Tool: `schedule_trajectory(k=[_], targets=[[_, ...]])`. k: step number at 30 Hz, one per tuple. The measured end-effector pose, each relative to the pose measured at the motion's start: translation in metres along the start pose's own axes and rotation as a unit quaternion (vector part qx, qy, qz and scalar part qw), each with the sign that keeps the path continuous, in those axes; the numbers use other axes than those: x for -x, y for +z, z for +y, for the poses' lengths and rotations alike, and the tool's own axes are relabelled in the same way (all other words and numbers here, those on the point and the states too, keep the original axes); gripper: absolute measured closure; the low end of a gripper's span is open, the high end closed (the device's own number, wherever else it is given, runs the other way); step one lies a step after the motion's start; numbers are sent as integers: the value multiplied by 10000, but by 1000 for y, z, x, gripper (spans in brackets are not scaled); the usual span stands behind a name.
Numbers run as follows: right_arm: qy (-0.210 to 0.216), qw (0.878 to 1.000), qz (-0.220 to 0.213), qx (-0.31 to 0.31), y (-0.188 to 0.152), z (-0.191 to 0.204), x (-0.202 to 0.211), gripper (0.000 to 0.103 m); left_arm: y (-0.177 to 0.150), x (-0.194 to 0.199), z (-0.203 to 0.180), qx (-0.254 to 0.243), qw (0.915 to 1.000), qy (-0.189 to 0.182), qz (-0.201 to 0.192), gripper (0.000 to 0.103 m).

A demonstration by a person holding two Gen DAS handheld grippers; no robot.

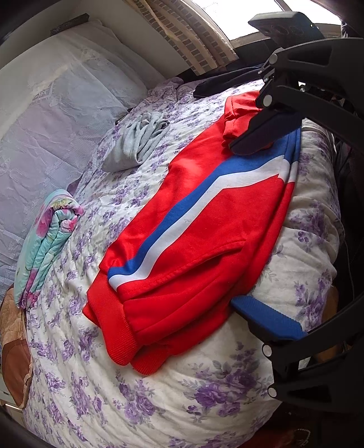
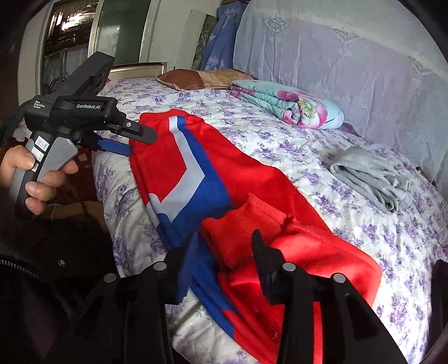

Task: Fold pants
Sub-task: 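Lay the cuffs over the waist with the right gripper, folding the legs in half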

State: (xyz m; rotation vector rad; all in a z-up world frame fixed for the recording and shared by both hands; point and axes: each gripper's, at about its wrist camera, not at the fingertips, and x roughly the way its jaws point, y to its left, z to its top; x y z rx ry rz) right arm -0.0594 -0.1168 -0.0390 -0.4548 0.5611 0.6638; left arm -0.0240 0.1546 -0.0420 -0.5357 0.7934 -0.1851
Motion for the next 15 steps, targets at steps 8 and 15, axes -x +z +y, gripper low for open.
schedule_trajectory(k=[8,15], targets=[[-634,9955,595,367,-8,4,-35,61,-1,1,0,-9,10000,26,-21,5],[-993,9942,176,-369,-3,-25,-21,81,-2,2,1,39,10000,-10,-17,5]])
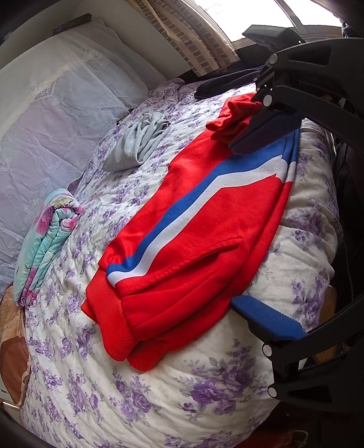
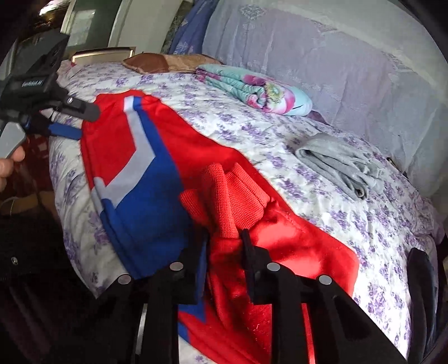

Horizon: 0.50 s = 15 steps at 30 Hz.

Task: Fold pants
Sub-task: 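Lay the cuffs over the waist with the right gripper, folding the legs in half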

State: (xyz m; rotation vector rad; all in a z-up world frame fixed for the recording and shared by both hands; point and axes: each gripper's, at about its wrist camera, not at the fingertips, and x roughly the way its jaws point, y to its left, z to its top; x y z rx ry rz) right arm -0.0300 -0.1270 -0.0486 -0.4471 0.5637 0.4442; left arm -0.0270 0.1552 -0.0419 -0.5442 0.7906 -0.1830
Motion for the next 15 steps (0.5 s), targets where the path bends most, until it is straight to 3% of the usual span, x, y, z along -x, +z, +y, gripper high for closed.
schedule_trajectory(k=[4,8,11,13,15], targets=[[98,9998,-135,-102,6,5,-7,81,0,4,2,113,9999,-44,-86,5],[100,9998,50,150,4,28,-30,79,3,14,9,404,9987,41,-296,5],[44,9991,-85,402,1,38,-22,58,6,20,15,525,9977,156,-388,5],[78,9989,-296,354,0,36,-10,37,7,19,21,641,9969,216,-398,5],[183,9976,-633,209,-2,30,10,34,8,13,25,739,9963,240,-369,5]])
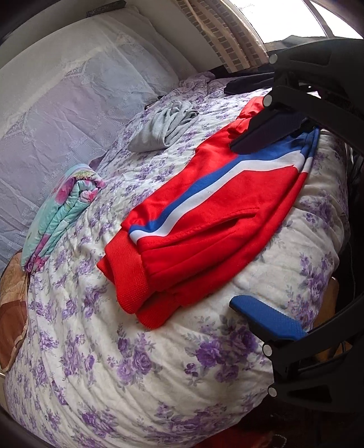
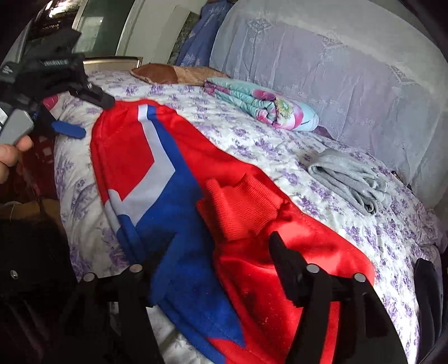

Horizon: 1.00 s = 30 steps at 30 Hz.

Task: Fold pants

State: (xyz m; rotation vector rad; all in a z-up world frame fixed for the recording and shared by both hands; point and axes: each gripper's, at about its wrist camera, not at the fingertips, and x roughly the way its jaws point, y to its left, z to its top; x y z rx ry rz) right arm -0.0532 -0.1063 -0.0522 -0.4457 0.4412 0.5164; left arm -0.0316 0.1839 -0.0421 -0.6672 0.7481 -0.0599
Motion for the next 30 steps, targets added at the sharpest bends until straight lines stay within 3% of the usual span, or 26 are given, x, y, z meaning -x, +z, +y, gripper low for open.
schedule_trajectory(k=[2,4,10,14,15,16,17,18,20,23,25,26,29,30], targets=[[229,9985,-367,-328,0,-10,21,30,2,-6,0,-41,9999,93,-119,5],[308,9948,-642,-731,-2,-21,37,17,5,-12,-2,-88,9992,265,-274,5],[325,9898,-663,-1217,-13,-36,48,16,29,-34,3,493,9979,-266,-331,5],[308,9874,-683,-1395,-21,-41,52,16,36,-37,2,660,9958,-352,-534,9],[275,9866,-717,-1440,-23,-44,54,16,37,-36,2,686,9953,-408,-548,31],[231,9857,-765,-1482,-25,-48,56,16,38,-38,3,728,9949,-484,-499,44],[158,9844,-838,-1538,-27,-52,60,16,39,-41,5,773,9942,-622,-402,78],[72,9831,-907,-1587,-29,-56,65,16,39,-44,5,753,9943,-695,-303,91],[-155,9799,-1033,-1701,-34,-67,74,16,35,-40,-6,504,9965,-531,-391,91],[-438,9718,-1115,-2029,-46,-92,89,16,28,-22,-52,-354,9964,-498,-588,91],[-628,9645,-1146,-2293,-56,-111,98,16,17,-7,-101,-1247,9885,-452,-723,91],[-732,9610,-1142,-2408,-61,-120,102,16,8,0,-131,-1792,9797,-491,-755,91],[-891,9487,-1095,-2827,-78,-146,109,16,-35,5,-218,-3348,9393,-483,-575,89],[-867,9447,-1034,-2990,-84,-153,109,16,-53,-1,-240,-3719,9261,-517,-359,82]])
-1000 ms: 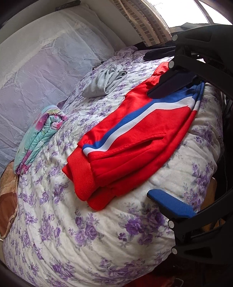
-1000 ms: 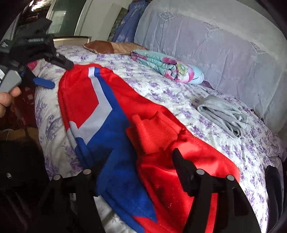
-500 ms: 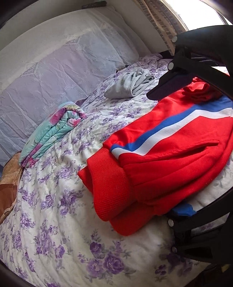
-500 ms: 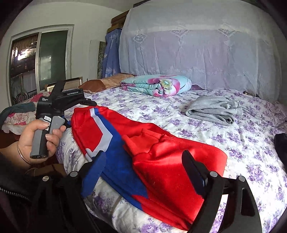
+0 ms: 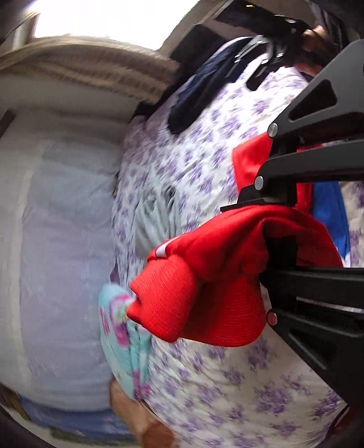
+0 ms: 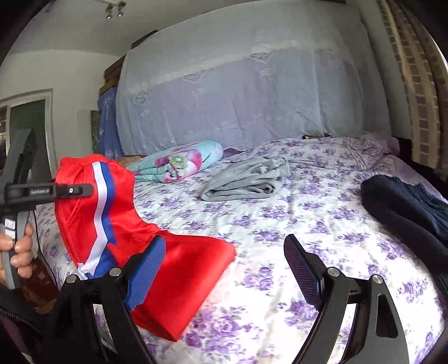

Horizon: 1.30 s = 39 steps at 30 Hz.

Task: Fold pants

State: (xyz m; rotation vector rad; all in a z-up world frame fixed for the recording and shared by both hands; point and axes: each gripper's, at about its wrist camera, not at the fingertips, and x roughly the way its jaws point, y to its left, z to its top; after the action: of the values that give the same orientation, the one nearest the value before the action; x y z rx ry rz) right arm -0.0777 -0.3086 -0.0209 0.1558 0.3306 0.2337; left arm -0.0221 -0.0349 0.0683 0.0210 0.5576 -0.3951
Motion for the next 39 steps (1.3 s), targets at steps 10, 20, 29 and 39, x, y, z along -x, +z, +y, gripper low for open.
schedule_trajectory(k=[10,20,29,39], targets=[[1054,9839,962,-1074,-19,-34,-27,10,-36,-57,-64,-896,9843,-706,1346,7],[2065,9299,2251,-2048,-28,-17,-112,72,-61,-72,-7,71,9840,-767,1606,5],[1178,9511,2435,-1489,-27,-8,-106,46,-63,-74,11,204,9696,-1626,1817,5],[1057,9675,1912,-1273,-26,-3,-79,44,13,-142,56,1439,9464,-2307,1746,5]])
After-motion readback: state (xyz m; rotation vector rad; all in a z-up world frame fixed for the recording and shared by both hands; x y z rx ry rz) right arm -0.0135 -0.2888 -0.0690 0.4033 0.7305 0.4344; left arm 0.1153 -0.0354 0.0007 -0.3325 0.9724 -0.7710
